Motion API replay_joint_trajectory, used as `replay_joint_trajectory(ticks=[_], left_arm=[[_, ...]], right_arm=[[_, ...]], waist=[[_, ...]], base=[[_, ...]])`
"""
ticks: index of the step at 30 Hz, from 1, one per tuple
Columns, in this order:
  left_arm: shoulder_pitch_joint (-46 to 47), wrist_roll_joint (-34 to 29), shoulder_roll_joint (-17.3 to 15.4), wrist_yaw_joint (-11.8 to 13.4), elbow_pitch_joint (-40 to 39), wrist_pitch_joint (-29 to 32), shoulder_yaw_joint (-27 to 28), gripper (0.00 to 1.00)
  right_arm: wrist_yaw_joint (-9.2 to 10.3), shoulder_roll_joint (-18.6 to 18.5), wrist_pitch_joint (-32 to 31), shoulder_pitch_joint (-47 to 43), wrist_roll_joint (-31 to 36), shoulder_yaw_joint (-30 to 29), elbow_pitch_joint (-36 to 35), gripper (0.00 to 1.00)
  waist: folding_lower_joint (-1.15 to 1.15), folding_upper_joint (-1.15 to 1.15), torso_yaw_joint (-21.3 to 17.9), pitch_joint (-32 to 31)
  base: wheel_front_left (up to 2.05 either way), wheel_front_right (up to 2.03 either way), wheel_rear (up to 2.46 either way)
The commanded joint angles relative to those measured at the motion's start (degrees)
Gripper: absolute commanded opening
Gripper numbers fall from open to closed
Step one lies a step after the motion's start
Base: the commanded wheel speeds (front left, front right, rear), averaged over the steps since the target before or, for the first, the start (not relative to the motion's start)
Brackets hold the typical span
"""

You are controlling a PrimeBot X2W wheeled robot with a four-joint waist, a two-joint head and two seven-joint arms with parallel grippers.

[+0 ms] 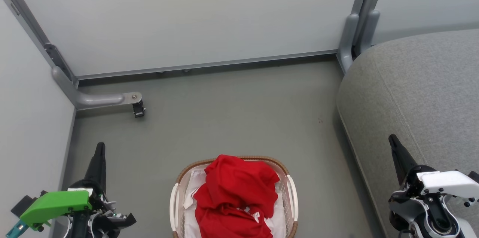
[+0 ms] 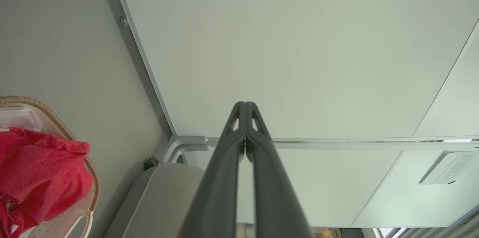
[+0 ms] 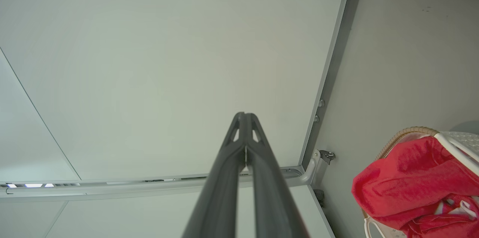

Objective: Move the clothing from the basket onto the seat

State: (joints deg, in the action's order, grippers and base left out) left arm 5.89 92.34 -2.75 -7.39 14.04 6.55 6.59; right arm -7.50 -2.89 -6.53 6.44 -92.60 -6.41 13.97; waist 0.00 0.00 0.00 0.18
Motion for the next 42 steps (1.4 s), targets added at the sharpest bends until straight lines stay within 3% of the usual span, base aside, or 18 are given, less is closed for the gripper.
replay_joint_trajectory(ticks=[1, 6, 7, 16, 26, 42], left_arm=[[0.6, 0.0, -0.3, -0.3, -0.1, 0.2, 0.1, 0.0], [0.6, 0.0, -0.3, -0.3, -0.1, 0.2, 0.1, 0.0], [0.0, 0.0, 0.0, 0.0, 0.0, 0.0, 0.0, 1.0], [-0.4, -3.5, -0.4, 0.0, 1.9, -1.9, -0.6, 1.0], [-1.0, -17.9, -0.7, 0.0, 1.3, -4.7, -1.4, 1.0], [-1.8, -36.0, -1.4, 0.2, 1.9, -8.4, -3.4, 1.0]], right_arm=[[0.02, -0.2, -0.1, -0.6, 0.2, -0.1, 0.0, 0.0], [0.02, -0.2, -0.1, -0.6, 0.3, -0.2, 0.0, 0.0], [0.0, 0.0, 0.0, 0.0, 0.0, 0.0, 0.0, 1.0], [0.01, -0.6, 1.7, 0.0, 2.0, 1.5, 0.6, 1.0], [0.01, -2.6, 4.6, 0.9, 11.1, 3.9, 1.0, 1.0], [0.01, -4.4, 8.4, 1.8, 27.0, 8.4, 1.7, 1.0]], waist=[[0.0, 0.0, 0.0, 0.0], [0.0, 0.0, 0.0, 0.0], [0.0, 0.0, 0.0, 0.0], [0.0, 0.0, 0.1, 0.0], [0.0, 0.0, 0.2, 0.1], [0.0, 0.0, 0.4, 0.0]], base=[[0.0, 0.0, 0.0], [0.0, 0.0, 0.0], [0.0, 0.0, 0.0], [0.0, 0.0, 0.0], [0.0, 0.0, 0.0], [0.0, 0.0, 0.0]])
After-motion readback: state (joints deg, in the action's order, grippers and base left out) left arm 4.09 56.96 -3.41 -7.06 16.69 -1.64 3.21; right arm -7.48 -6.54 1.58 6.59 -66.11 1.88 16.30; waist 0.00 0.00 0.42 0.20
